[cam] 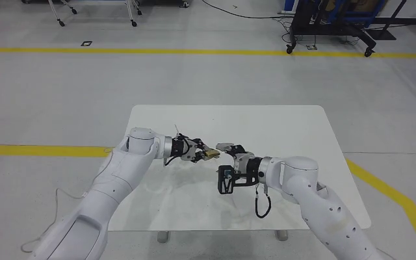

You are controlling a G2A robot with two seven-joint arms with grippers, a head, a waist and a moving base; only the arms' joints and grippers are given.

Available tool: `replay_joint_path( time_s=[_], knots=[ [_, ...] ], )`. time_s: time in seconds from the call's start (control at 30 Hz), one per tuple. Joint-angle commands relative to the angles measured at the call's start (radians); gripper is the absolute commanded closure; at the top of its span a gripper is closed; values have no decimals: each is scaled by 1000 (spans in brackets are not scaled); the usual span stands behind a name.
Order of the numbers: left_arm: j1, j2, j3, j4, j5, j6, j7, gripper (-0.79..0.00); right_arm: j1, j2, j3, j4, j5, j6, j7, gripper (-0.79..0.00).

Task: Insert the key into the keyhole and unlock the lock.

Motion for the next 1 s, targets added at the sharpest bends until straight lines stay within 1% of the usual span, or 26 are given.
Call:
replay_joint_path(
  time_s=[0.0,0.03,0.07,0.17,0.27,0.37,0.43,0.5,0.53,0.57,0.6,0.67,0.77,0.97],
  knots=[
    [4,0,-12,-3,-12,-30,13,0,-20,5,23,-11,8,8,-17,-785],
    [8,1,-25,-13,-19,-77,33,0,-34,6,41,-15,19,23,-15,-785],
    [20,1,-42,-24,-29,-145,69,0,-51,8,60,-21,30,44,0,-785],
    [74,4,-75,-90,-17,-339,192,0,-51,8,60,-21,30,44,0,-785],
    [133,10,-104,-164,10,-480,263,0,-51,8,60,-21,30,44,0,-785],
    [181,18,-131,-223,26,-561,290,0,-51,8,60,-21,30,44,0,-785],
    [207,22,-146,-255,22,-587,287,0,-51,8,60,-21,30,44,0,-785],
    [227,25,-161,-277,16,-602,284,0,-57,7,61,4,78,39,-34,-785],
    [236,26,-169,-286,14,-614,290,0,-54,7,68,21,115,30,-63,-372],
    [244,28,-175,-296,19,-626,296,0,-50,8,74,37,151,11,-97,-135],
    [251,29,-180,-307,29,-640,298,0,-43,9,81,53,177,-13,-125,0],
    [267,32,-189,-327,53,-671,304,0,-26,12,91,83,197,-53,-131,0],
    [283,37,-201,-350,90,-696,312,0,-4,11,80,95,225,-70,-132,0],
    [306,40,-211,-386,140,-704,350,0,39,5,37,114,244,-52,-109,0]
  ],
)
